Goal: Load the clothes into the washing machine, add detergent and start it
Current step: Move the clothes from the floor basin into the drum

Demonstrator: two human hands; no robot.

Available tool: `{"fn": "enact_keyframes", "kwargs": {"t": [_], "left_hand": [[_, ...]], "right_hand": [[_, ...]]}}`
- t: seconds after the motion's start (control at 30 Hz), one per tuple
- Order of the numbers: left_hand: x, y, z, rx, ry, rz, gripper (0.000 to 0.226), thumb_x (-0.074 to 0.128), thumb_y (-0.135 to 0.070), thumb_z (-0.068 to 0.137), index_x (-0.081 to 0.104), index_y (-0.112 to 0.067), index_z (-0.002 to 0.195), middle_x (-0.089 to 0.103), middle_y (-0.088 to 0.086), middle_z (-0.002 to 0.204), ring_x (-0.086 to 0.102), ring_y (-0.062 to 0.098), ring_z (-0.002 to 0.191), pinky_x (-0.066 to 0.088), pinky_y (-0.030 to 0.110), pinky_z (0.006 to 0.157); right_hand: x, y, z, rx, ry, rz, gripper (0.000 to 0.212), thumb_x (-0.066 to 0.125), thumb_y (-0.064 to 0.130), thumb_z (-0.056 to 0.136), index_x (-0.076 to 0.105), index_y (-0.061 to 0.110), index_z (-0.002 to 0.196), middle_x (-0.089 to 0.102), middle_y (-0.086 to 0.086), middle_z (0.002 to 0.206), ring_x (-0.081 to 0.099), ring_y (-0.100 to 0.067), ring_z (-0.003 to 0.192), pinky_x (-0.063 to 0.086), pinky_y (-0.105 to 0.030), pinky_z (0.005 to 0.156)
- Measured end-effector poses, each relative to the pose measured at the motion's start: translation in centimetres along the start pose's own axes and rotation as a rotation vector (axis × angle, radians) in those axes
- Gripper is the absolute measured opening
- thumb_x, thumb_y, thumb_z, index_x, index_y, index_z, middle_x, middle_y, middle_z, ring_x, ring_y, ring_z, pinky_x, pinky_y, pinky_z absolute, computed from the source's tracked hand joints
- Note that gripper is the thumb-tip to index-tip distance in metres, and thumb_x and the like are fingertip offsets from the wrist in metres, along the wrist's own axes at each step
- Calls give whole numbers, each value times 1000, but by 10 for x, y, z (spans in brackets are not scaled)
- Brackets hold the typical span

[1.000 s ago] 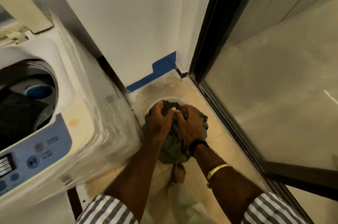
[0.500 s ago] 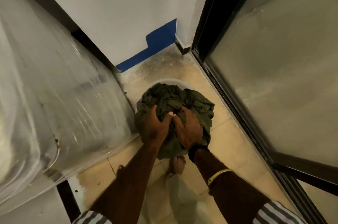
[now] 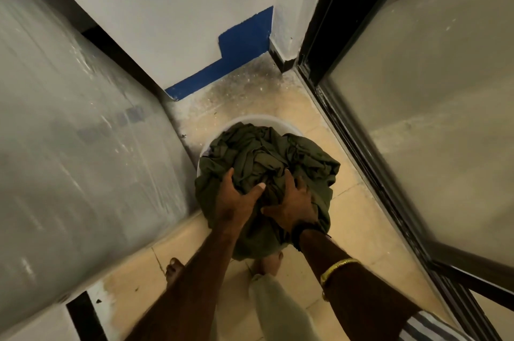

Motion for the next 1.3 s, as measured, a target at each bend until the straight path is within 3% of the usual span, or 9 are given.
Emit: {"fn": "enact_keyframes", "kwargs": {"t": [0.2,0.37,0.47,0.63,0.8,0.9,0.97,1.1,1.3], "left_hand": [[7,12,9,3,25,-81,96,83,-42,74,29,-28,152,41,2,153,41,23,139,43,39,109],[9,14,12,13,53,-94,88,81,-33,78,33,-27,151,42,0,151,41,21,137,40,27,103],[12,16,12,-7,106,-93,85,76,-22,77,33,-32,150,43,1,151,41,22,138,43,37,109],[31,5,0,100,323,90,112,75,-9,71,7,-38,156,17,-1,162,17,21,149,26,44,120],[34,-19,-5,162,272,177,140,90,-47,53,-7,-42,154,3,-1,164,9,20,149,20,42,120],[26,-21,-8,129,233,-16,97,89,-37,62,40,-32,146,34,1,153,36,18,136,35,32,110],[19,-14,-7,64,208,-101,73,82,-44,62,58,-33,130,52,-2,140,51,21,126,46,40,105],[5,-6,-5,-25,136,-212,42,71,-35,82,63,-34,123,63,-5,123,59,18,114,54,39,96],[-7,-9,-21,-103,20,-477,39,56,-12,93,60,-28,128,65,2,121,64,22,106,56,39,91]], "right_hand": [[16,-5,13,45,3,-124,111,72,51,82,-1,17,158,44,-19,144,47,-38,128,39,-45,112],[3,-3,20,72,-50,-99,50,57,48,92,56,14,129,60,-12,126,58,-31,113,49,-38,98],[-2,-4,20,60,-40,17,41,56,51,87,68,19,110,68,-7,112,62,-28,101,52,-37,90],[-49,19,-2,6,-105,147,25,52,22,96,69,4,96,69,-12,93,60,-27,84,47,-33,76],[-61,49,-19,-124,-52,68,30,46,18,98,71,3,104,69,-15,107,62,-34,102,51,-42,91],[-59,63,-26,-201,42,221,28,48,8,91,76,10,89,73,-4,94,65,-25,91,54,-39,88],[-64,68,-30,-204,52,328,28,49,1,88,76,6,81,71,-3,82,64,-23,82,55,-37,82],[-69,74,-40,-225,-36,495,24,56,4,82,77,17,81,73,1,81,66,-21,81,58,-39,78],[-88,28,-46,-101,-412,671,22,65,34,90,69,25,110,63,1,111,59,-9,101,53,-41,97]]}}
Point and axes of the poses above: each hand's wrist, its own z-axis towards the middle knuckle, its own x-axis out of the palm, y = z × x, the point moved 9 cm from there along z, towards the middle knuckle
